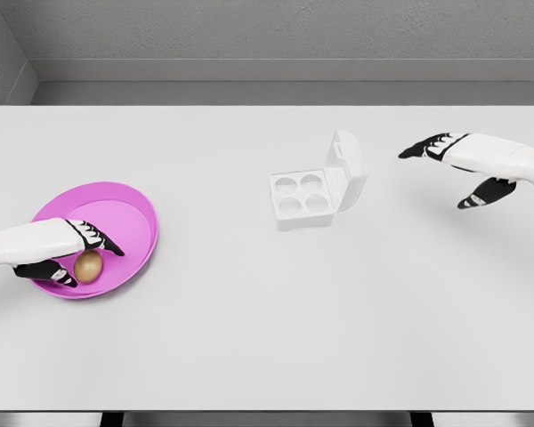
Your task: Pack egg into the box and close the box lid
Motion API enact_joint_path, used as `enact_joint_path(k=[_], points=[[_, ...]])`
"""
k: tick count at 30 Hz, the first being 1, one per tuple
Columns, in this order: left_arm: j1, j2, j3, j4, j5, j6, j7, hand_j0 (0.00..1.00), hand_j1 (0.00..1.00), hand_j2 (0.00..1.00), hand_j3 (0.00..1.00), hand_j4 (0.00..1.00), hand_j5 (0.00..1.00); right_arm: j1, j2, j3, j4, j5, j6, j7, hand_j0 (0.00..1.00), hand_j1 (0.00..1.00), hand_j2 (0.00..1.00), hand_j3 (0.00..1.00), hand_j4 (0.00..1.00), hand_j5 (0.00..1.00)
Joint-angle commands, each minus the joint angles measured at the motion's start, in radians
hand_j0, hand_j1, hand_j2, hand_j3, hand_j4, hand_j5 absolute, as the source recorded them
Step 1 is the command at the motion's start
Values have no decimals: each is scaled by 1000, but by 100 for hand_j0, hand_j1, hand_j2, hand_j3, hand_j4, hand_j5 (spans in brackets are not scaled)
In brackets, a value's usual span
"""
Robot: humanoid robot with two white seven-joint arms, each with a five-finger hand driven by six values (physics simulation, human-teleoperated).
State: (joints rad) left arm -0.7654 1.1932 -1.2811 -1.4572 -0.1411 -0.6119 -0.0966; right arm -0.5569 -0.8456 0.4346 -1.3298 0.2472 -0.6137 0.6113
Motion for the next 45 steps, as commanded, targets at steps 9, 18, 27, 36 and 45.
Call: enact_joint_path(k=[9,18,27,36,45], points=[[0,8,2,0,-3,1,3,81,81,81,81,81,81,-2,-1,0,0,-6,3,0,100,100,100,100,100,100],[0,11,2,-2,-2,1,5,76,76,76,76,76,76,-2,-1,0,0,-6,3,0,100,100,100,100,100,100],[0,8,2,0,-3,1,3,70,70,70,70,70,70,-2,-1,0,0,-6,3,0,100,100,100,100,100,100],[3,5,0,0,-3,1,3,66,66,66,66,66,66,0,0,0,1,-6,3,0,100,100,100,100,100,100],[5,5,6,-2,-2,1,3,58,58,58,58,58,58,0,2,0,1,-6,3,0,100,100,100,100,100,100]])
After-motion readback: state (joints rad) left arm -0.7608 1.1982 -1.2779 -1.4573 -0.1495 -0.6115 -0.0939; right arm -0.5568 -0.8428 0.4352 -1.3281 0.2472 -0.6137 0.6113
